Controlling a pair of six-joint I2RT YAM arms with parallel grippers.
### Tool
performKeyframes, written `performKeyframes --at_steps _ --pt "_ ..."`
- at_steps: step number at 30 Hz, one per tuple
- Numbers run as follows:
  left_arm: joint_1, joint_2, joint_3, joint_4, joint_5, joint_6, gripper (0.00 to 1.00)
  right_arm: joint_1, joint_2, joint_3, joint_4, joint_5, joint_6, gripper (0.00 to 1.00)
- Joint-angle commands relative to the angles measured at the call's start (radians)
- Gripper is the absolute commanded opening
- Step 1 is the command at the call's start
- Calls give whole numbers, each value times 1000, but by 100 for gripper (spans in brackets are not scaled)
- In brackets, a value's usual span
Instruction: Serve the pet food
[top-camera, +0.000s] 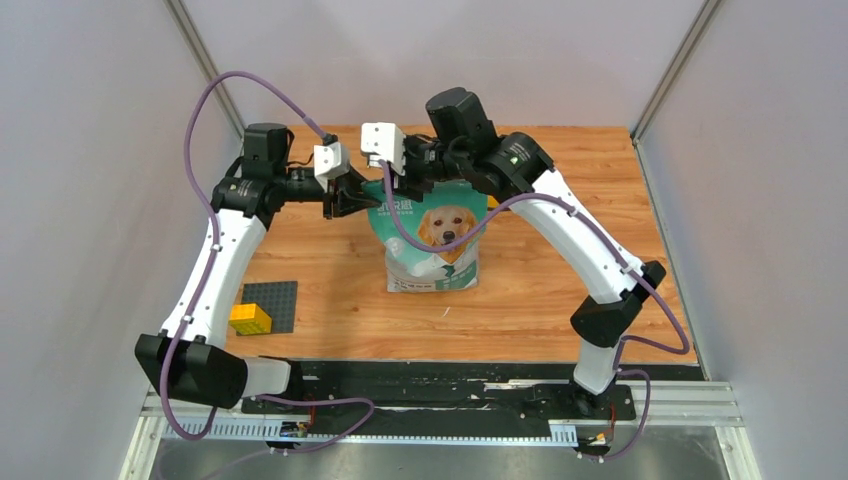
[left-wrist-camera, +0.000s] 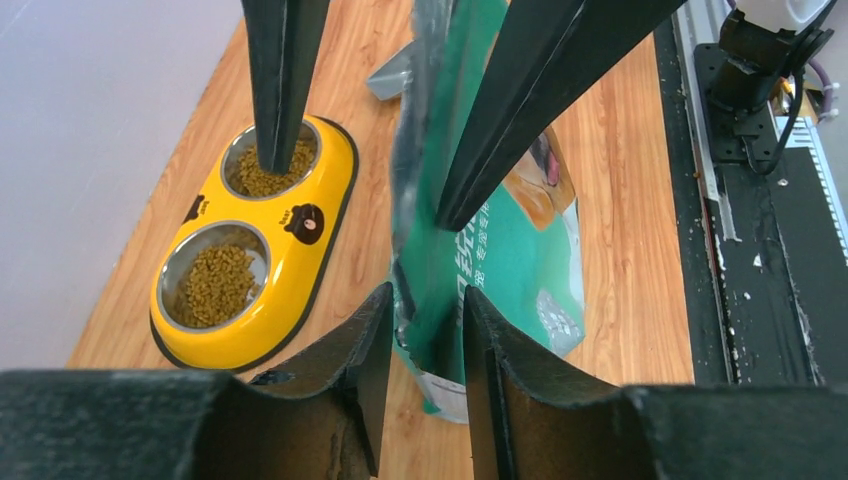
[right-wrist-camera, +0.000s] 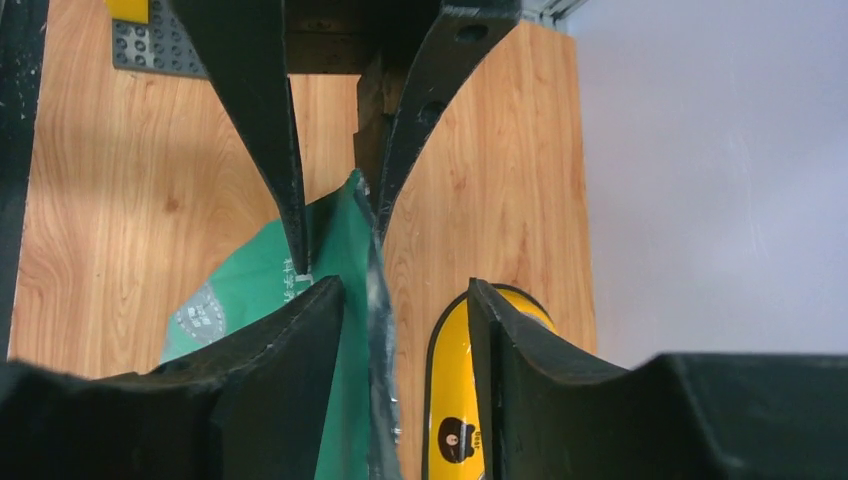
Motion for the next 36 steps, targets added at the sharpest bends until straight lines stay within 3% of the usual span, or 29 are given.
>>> performKeyframes --at_steps 1,5,13,18,21,22,28,36 --pt "6 0 45 -15 12 21 38 21 32 52 -96 48 -14 45" --pt "6 0 50 -16 22 26 35 27 38 49 -98 43 -20 32" --pt "6 1 52 35 71 -21 29 31 24 49 -103 9 -49 19" --pt "6 -7 42 68 90 -45 24 44 15 28 -108 10 -72 0" --pt "6 6 44 38 81 -20 2 53 20 21 -107 50 -83 0" --pt "6 15 50 0 78 8 1 56 19 16 -108 67 -89 0" --pt "6 40 99 -158 0 146 0 60 -37 -62 -113 190 -151 0" --pt "6 14 98 -140 -56 158 0 40 -165 -195 -156 340 -219 0"
